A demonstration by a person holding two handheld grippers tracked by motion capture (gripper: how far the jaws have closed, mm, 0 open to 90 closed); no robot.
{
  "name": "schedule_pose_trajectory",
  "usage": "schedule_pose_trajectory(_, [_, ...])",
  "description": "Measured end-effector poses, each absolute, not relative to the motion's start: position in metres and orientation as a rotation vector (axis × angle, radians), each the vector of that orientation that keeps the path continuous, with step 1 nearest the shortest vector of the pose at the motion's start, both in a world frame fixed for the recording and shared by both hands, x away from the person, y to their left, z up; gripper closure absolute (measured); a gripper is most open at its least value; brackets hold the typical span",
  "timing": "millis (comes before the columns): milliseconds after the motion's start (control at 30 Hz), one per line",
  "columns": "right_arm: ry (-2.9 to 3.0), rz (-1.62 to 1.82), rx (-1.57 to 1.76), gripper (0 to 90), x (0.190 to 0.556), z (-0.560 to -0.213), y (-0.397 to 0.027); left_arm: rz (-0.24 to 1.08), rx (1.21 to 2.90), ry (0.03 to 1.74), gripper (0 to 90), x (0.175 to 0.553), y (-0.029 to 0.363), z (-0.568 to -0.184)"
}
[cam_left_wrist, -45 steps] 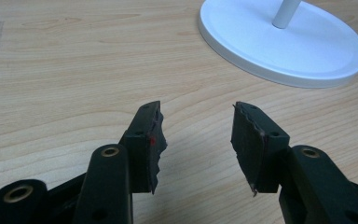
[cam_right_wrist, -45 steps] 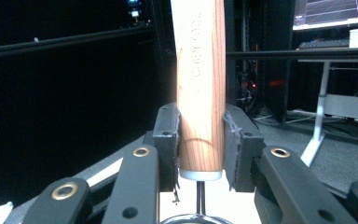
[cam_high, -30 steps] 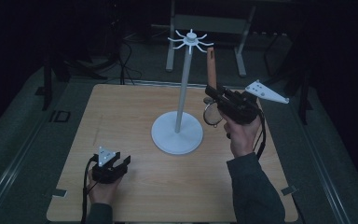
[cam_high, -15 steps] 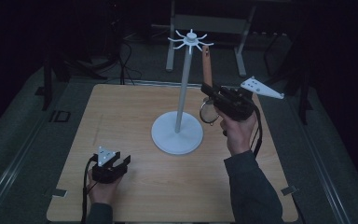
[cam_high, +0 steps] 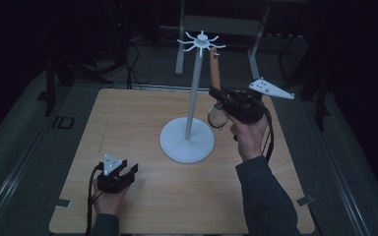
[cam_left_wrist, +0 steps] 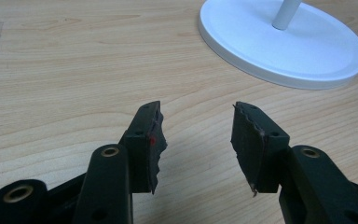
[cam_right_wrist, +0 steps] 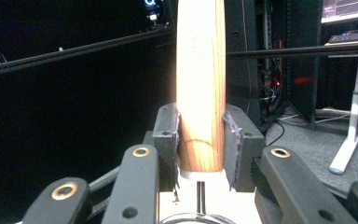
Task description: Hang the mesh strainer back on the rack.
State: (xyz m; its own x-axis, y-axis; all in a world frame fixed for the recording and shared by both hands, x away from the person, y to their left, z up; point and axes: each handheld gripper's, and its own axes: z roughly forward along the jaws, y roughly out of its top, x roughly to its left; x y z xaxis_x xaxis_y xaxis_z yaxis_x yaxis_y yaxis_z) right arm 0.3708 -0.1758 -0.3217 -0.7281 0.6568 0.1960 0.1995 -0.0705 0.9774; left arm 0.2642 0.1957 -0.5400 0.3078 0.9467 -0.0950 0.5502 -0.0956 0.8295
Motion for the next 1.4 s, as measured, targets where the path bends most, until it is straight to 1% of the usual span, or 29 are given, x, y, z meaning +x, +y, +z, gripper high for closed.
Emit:
schedule_pose_trajectory(367, [1.894, 1.842, 0.922, 67.8, 0.3736, -0.3228, -0.1731, 0.614, 1.761, 1.35, 52.9, 0.264, 0.1955, -0.5399])
schedule_pose_trajectory(433, [1.898, 1.821, 0.916, 64.3, 0.373, -0.323, -0.1724, 0.614, 1.76, 1.35, 52.9, 0.2641, 0.1954, -0.5399])
schedule_pose_trajectory(533, [1.887, 1.813, 0.915, 56.8, 0.3719, -0.324, -0.1724, 0.614, 1.761, 1.35, 52.9, 0.264, 0.1953, -0.5398])
schedule_pose_trajectory(667, [1.877, 1.786, 0.92, 49.6, 0.3711, -0.3244, -0.1725, 0.615, 1.758, 1.35, 52.9, 0.2641, 0.1952, -0.54])
schedule_pose_trajectory(900, [1.868, 1.748, 0.927, 41.2, 0.3698, -0.3237, -0.174, 0.616, 1.757, 1.351, 52.9, 0.2641, 0.1951, -0.54])
schedule_pose_trajectory(1133, [1.89, 1.661, 0.902, 36.6, 0.368, -0.3246, -0.1725, 0.617, 1.757, 1.351, 52.8, 0.2643, 0.1949, -0.5402])
schedule_pose_trajectory(1400, [1.956, 1.533, 0.875, 35.5, 0.3647, -0.3262, -0.1695, 0.617, 1.757, 1.351, 52.7, 0.2645, 0.1946, -0.5404])
